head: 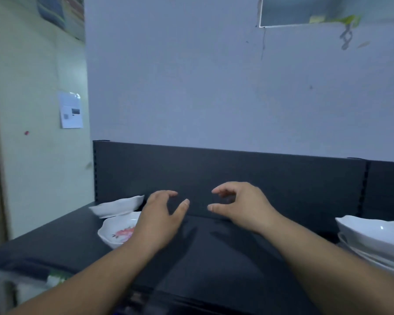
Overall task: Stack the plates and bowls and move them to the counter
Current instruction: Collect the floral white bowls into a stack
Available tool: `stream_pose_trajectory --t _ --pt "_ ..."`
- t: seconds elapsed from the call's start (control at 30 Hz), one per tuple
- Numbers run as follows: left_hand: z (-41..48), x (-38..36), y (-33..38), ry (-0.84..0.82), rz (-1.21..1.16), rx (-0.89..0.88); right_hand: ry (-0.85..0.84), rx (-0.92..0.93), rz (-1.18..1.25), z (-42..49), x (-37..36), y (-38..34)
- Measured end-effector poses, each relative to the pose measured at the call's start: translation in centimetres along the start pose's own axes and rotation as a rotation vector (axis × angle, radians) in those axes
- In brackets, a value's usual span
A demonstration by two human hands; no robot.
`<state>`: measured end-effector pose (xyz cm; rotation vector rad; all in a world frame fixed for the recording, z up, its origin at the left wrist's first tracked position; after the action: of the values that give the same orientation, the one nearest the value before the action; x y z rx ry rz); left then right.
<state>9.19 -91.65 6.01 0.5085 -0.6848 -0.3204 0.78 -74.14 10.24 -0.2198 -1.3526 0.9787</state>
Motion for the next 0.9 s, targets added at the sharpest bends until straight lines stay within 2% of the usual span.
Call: stream_pose_trajectory --t 0.27,0.47,0.63,0.9 --pt "-0.9 6.9 -9.0 0.009 0.185 0.051 -0.178 0.016 -0.108 1.5 -9.5 -4.3" --pt "0.1 9.4 -14.5 -0.047 0.289 0.123 -0.225 0.031 -0.114 3.1 -14.2 -6.4" --pt "2.0 9.4 -17.5 -0.138 0.328 0.186 -0.234 0.044 -0.143 4.4 -16.9 -8.0" --pt "4.7 6.8 -20.6 -0.257 0.32 0.175 -0.241 0.007 -0.155 5.9 -18.8 -8.5"
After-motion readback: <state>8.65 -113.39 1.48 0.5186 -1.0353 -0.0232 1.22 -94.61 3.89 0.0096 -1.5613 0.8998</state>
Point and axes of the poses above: each hand's wrist, its own z-axis towards the middle knuckle, its own x-axis out of the back of the hand, y = z × x, the point moved 3 cm from there along z, towards the middle knuckle, and after that the axes turned 13 degrees about -x, right-handed, at the moved point
